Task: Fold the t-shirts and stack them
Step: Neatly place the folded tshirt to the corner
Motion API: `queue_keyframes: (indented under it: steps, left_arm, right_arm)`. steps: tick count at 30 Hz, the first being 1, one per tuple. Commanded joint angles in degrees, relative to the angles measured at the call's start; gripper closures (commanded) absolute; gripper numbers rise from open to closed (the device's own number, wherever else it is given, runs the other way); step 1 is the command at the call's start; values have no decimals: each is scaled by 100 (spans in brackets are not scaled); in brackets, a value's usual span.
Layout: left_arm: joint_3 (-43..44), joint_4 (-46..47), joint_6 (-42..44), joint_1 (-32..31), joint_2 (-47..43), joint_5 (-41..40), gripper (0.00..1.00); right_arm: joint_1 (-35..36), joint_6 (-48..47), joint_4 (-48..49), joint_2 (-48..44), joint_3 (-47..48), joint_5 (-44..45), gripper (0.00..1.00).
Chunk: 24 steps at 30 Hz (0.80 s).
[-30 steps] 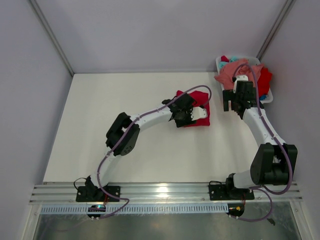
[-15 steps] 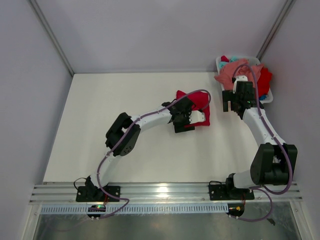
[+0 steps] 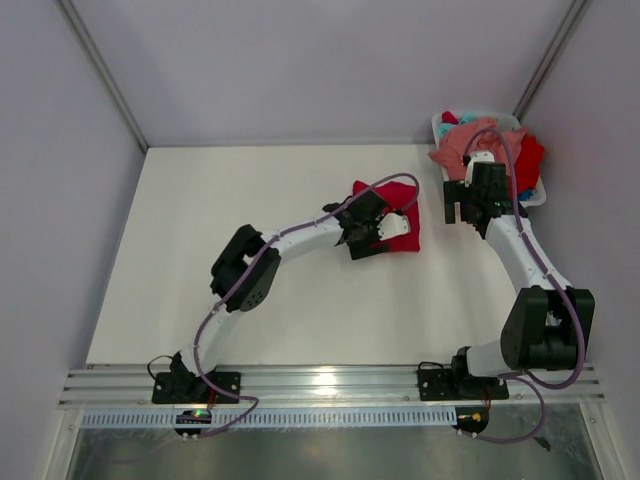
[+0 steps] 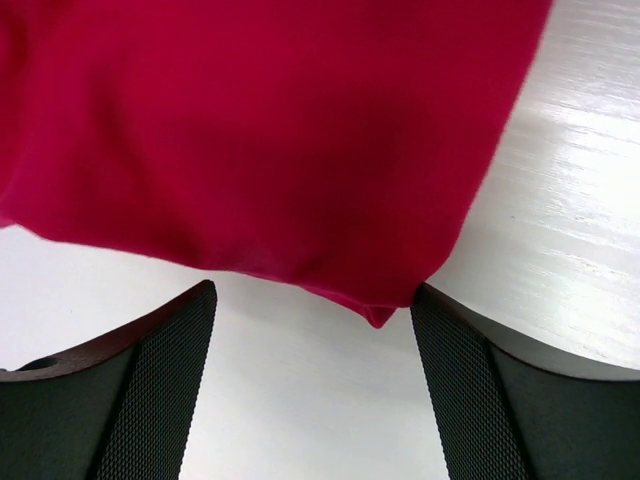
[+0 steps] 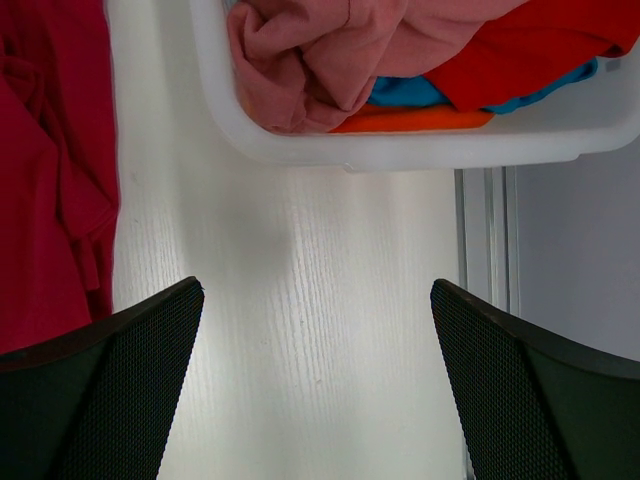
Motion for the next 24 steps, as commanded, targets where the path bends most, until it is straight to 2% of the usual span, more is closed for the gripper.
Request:
queue_keyframes:
  steps: [1,7,16,19,24]
  left_arm:
    - [306,404,-690,139,-200,-289,19]
    - [1106,-141,-1761,280,-376,81,17]
    - [2011,-1116,-2606,447,-780,775,16]
    - [2379,-1599,-3063,640,-850,1266,16]
    - [2838,-1970,-4337,1140,-737,2627,17]
  right_arm:
    - [6,46,73,-195,12,-100,1]
    - [6,55,46,-160,12,-161,1]
    - [6,81,-6,-143,29,-267,1]
    - [6,90,-15,-143,38,-284,1]
    - [15,99,-50,-99,73,-390,1]
